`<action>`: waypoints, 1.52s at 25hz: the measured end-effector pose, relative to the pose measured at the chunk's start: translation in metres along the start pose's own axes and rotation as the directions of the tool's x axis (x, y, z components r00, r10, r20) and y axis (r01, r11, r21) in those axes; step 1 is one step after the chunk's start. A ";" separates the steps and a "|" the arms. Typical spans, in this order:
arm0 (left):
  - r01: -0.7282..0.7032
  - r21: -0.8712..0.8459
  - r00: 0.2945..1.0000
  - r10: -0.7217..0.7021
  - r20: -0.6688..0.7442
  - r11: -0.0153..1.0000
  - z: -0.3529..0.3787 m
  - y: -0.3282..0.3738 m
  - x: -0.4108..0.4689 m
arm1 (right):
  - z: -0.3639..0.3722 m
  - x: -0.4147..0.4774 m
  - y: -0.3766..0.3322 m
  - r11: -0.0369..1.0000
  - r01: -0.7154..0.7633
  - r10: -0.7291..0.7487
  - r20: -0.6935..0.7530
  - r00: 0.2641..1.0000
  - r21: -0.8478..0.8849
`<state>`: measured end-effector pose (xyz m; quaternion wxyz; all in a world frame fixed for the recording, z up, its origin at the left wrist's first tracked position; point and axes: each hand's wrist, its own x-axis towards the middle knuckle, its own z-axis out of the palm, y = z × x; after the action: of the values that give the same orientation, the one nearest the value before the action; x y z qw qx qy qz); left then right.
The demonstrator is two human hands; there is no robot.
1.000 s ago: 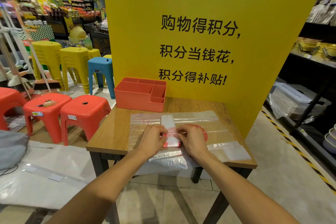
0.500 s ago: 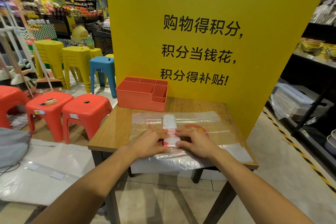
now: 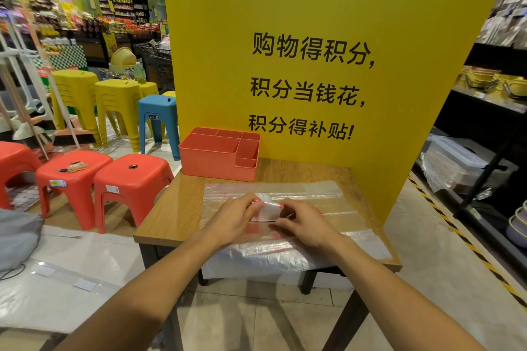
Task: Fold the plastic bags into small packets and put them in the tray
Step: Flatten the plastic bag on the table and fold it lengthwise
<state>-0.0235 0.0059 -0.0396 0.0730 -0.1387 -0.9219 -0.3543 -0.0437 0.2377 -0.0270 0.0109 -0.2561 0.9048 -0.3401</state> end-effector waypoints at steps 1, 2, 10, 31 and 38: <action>0.031 -0.031 0.999 -0.031 -0.008 0.999 0.002 -0.002 0.002 | 0.002 0.003 0.001 1.000 -0.025 0.026 -0.026 0.999 0.015; 0.058 -0.028 0.998 -0.059 -0.014 0.998 0.005 -0.005 0.005 | 0.005 0.007 0.002 0.998 -0.053 0.055 -0.051 0.997 0.039; 0.196 -0.031 0.973 -0.198 -0.118 0.980 0.017 -0.018 0.022 | 0.028 0.032 0.003 0.967 -0.247 0.253 -0.197 0.947 0.058; -0.138 0.489 0.972 0.024 0.232 0.861 -0.001 -0.018 0.015 | 0.023 0.036 0.016 0.856 0.103 -0.035 0.142 0.989 -0.506; -0.156 0.542 0.959 -0.005 0.284 0.826 -0.002 -0.009 0.018 | 0.022 0.040 0.012 0.752 0.133 -0.009 0.192 0.981 -0.645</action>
<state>-0.0430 0.0018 -0.0395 -0.0032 -0.1953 -0.9798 -0.0433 -0.0794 0.2133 -0.0459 -0.0120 -0.3072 0.9513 0.0219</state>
